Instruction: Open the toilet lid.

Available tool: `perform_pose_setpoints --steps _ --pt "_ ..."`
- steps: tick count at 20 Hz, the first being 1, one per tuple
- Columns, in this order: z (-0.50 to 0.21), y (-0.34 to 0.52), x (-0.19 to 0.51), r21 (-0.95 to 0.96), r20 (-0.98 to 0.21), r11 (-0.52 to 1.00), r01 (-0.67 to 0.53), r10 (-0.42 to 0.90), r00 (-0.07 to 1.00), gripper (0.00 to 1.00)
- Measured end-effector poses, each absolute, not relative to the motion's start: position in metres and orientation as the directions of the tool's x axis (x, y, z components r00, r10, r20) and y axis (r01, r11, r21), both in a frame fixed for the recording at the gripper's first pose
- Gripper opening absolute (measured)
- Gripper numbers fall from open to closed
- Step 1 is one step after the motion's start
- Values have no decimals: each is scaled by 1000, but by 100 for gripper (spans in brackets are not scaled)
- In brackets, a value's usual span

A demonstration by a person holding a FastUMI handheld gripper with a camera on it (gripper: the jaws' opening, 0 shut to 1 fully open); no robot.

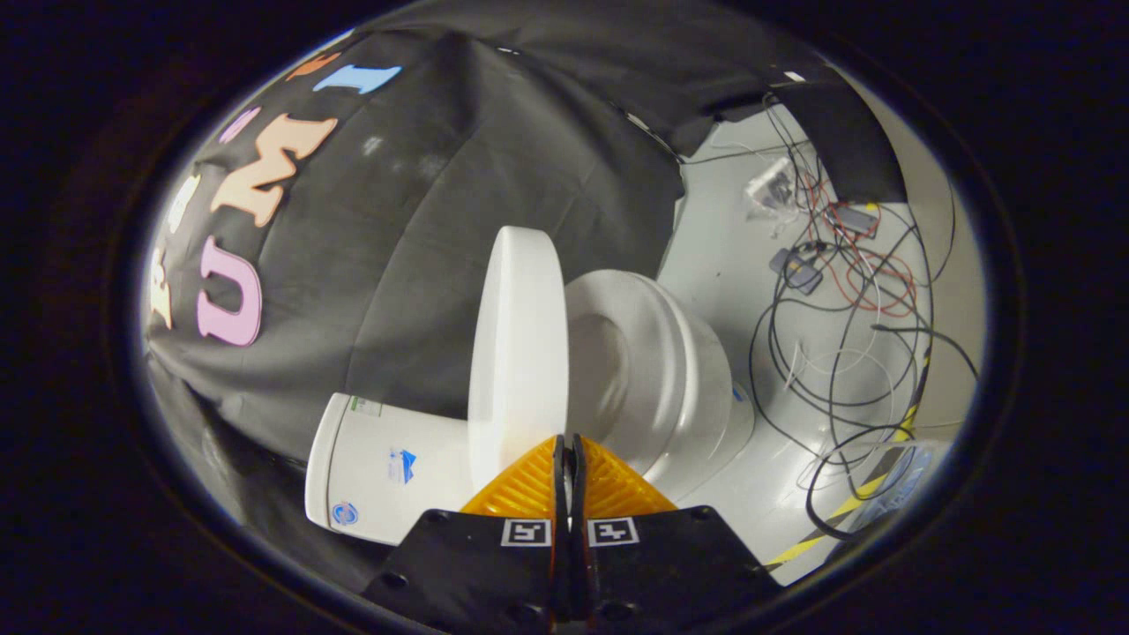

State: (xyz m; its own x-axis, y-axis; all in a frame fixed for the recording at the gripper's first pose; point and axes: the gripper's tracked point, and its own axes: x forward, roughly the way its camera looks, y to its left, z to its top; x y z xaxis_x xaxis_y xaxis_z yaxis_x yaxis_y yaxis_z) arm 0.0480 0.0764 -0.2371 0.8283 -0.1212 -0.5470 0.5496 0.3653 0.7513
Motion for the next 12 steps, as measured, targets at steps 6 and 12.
perform_pose_setpoints --steps 6,12 --pt "-199 84 57 720 -536 430 544 -151 830 1" --pt "-178 92 64 680 -539 493 542 -165 826 1"
